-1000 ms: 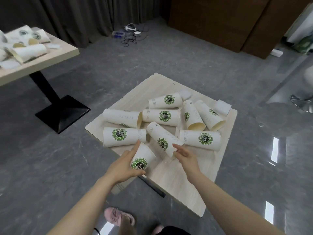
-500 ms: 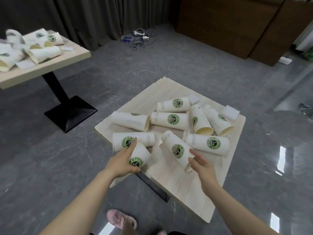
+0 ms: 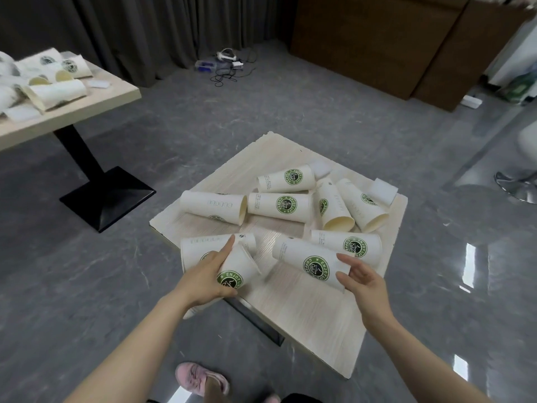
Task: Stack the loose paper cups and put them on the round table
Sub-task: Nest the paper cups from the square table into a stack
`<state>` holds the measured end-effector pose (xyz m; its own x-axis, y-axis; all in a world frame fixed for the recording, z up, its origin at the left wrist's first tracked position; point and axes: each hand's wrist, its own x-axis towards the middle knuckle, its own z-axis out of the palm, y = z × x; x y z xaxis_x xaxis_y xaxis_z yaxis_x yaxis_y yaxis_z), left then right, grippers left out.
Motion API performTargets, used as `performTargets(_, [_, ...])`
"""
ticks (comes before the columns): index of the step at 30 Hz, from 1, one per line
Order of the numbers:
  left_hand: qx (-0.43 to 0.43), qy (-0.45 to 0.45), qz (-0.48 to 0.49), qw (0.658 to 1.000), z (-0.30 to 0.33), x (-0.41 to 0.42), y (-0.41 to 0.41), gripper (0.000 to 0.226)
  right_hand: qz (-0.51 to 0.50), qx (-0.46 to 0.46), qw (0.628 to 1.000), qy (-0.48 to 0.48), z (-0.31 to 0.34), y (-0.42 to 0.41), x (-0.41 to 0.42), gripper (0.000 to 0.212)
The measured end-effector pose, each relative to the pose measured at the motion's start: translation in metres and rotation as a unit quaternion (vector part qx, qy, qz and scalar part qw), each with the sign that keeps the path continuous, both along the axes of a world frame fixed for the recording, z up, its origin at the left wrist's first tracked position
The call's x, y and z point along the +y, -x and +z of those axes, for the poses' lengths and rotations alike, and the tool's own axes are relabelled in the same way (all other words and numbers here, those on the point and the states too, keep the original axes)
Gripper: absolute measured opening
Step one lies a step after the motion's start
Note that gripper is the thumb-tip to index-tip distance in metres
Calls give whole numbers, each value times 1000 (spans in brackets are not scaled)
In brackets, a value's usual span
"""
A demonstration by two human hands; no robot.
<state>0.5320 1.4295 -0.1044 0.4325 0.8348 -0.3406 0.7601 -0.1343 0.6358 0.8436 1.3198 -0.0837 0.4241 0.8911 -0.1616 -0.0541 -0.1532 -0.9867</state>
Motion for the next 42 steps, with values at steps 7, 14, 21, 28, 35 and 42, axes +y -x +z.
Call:
performTargets(7, [-11,5,-2,1000,-1,-7,4,118,43,18,999,-28,15,-9,8,40])
performTargets(14, [-7,-3,-15,1000,4,-13,3,117,92,16,995,-31,20,-8,18,42])
performTargets(21, [-4,-14,-22,1000,5,-17,4,117,184,-6,983,-18,20,14,36,42])
performTargets(28, [3,-30,-23,999,6,-17,13,120,220,21,975,-5,15,52,51,44])
performTargets(35, [4,-43,-10,999,9,-15,24,116,262,31,964,24,12,89,64,46])
performTargets(42, [-9,-73,-1,997,18,-11,39,114,300,60,952,25,13,135,81,45])
